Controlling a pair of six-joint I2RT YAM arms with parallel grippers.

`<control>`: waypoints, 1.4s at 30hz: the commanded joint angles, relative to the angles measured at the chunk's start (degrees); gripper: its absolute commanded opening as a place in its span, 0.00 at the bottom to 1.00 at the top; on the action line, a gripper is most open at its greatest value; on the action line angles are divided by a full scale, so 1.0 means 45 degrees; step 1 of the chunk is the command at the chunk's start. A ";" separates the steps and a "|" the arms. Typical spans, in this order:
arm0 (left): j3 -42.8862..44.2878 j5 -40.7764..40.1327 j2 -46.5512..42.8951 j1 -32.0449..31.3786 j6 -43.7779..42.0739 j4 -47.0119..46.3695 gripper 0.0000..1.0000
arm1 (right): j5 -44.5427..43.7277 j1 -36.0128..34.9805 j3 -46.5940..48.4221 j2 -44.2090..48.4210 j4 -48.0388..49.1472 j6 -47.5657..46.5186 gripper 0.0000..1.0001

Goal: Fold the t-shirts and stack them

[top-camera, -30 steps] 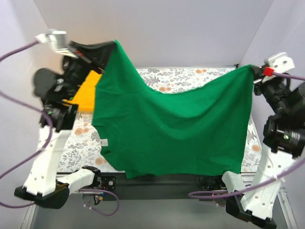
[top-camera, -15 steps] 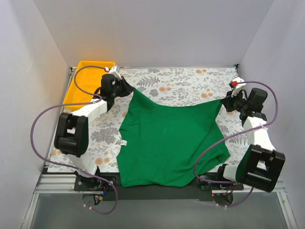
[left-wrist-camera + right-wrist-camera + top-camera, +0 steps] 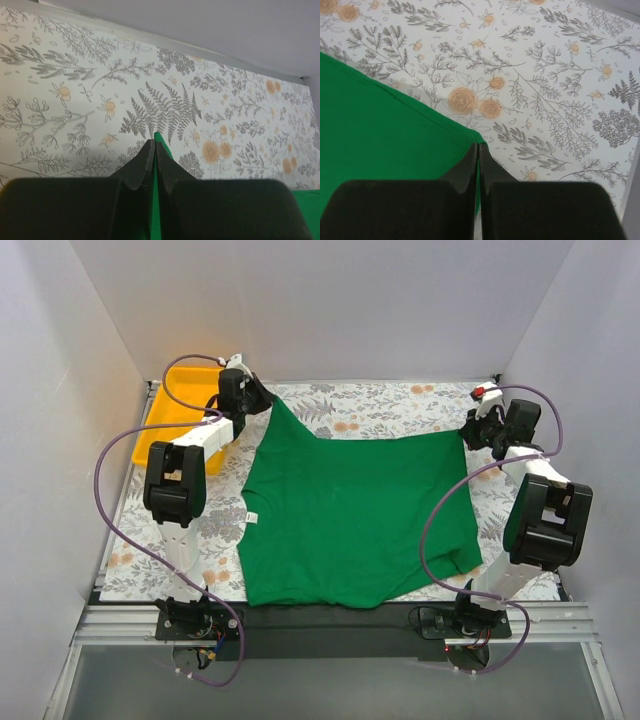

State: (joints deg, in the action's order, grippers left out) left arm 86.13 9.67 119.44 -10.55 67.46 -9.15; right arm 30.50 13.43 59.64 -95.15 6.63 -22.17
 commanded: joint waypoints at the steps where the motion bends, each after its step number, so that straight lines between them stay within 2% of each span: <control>1: 0.1093 -0.0685 0.0118 0.0390 -0.0050 0.0138 0.00 | -0.0626 0.0004 0.1063 -0.0532 0.0811 0.0395 0.01; 6: 0.2362 0.0133 0.0899 0.0527 -0.0069 0.0431 0.00 | -0.0527 -0.0191 0.1862 -0.1294 0.0811 0.0650 0.01; 15: 0.2755 0.1073 0.1330 0.0605 -0.0050 0.0412 0.00 | -0.0548 -0.0309 0.2216 -0.1765 0.0811 0.0982 0.01; 19: 0.2209 0.1385 0.0727 0.0644 -0.0186 0.0295 0.00 | -0.0528 -0.0289 0.1904 -0.1531 0.0831 0.0904 0.01; 27: -0.0230 0.1952 -0.1013 0.0703 -0.0401 -0.0584 0.00 | -0.0509 -0.0173 0.1494 -0.0965 0.0889 0.0962 0.01; 42: -0.2341 0.2304 -0.3045 0.0781 -0.0577 -0.1053 0.00 | -0.0196 0.0296 0.0595 -0.0202 0.0928 0.0885 0.01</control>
State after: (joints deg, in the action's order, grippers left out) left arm 77.52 19.33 109.91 -7.51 65.82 -12.73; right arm 28.91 14.22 62.74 -98.00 8.58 -18.11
